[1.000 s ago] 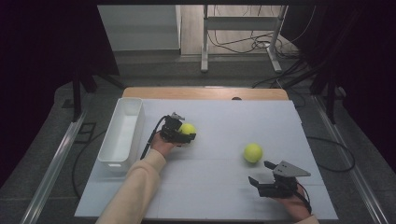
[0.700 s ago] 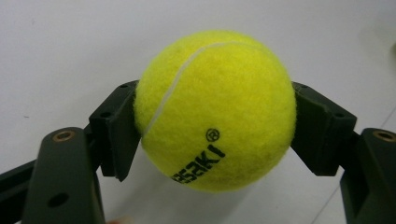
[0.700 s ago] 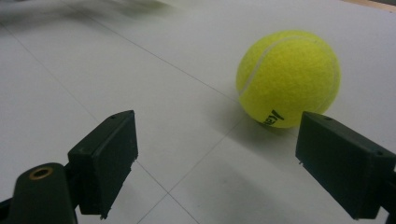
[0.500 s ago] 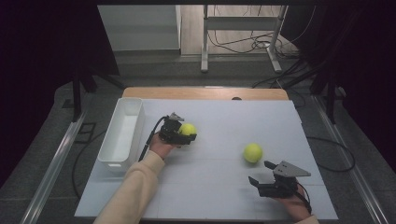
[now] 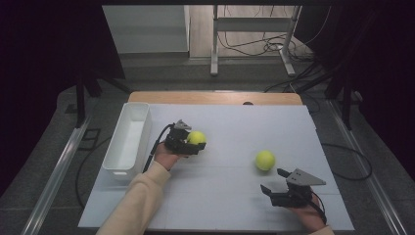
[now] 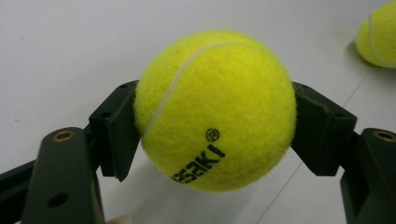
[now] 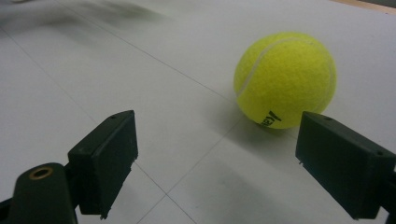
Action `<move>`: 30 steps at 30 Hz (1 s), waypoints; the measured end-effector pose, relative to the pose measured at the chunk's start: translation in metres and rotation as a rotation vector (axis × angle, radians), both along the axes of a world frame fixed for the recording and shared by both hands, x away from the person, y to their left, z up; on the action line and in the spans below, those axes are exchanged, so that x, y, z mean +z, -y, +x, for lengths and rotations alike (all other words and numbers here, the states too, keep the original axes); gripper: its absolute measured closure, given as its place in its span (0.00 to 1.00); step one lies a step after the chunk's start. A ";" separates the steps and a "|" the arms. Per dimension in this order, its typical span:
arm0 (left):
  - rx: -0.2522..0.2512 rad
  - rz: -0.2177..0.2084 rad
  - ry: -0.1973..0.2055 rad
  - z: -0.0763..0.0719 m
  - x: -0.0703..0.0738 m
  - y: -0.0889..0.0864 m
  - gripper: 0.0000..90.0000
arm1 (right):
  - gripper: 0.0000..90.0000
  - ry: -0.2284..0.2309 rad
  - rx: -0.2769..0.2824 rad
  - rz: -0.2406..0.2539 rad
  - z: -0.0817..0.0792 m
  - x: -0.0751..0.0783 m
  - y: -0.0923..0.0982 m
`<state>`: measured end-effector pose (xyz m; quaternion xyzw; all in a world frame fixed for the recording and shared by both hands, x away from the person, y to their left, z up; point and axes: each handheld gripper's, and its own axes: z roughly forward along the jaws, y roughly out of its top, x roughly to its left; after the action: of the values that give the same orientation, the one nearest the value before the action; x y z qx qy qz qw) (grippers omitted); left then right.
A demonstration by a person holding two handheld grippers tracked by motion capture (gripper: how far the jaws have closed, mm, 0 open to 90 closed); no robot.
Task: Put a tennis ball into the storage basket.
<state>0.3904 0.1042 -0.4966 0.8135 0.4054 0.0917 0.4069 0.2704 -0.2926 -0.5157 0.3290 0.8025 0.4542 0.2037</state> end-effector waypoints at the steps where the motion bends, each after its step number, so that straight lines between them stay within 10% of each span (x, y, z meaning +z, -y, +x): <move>1: -0.001 -0.006 0.003 -0.001 0.000 0.000 0.29 | 0.15 0.001 0.000 -0.001 0.000 0.000 0.000; 30: -0.002 -0.093 0.034 -0.017 0.017 -0.019 0.29 | 0.15 0.005 0.001 -0.004 -0.001 0.000 -0.001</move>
<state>0.3736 0.1232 -0.4800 0.7923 0.4014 0.0862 0.4513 0.2698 -0.2920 -0.5159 0.3270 0.8029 0.4537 0.2062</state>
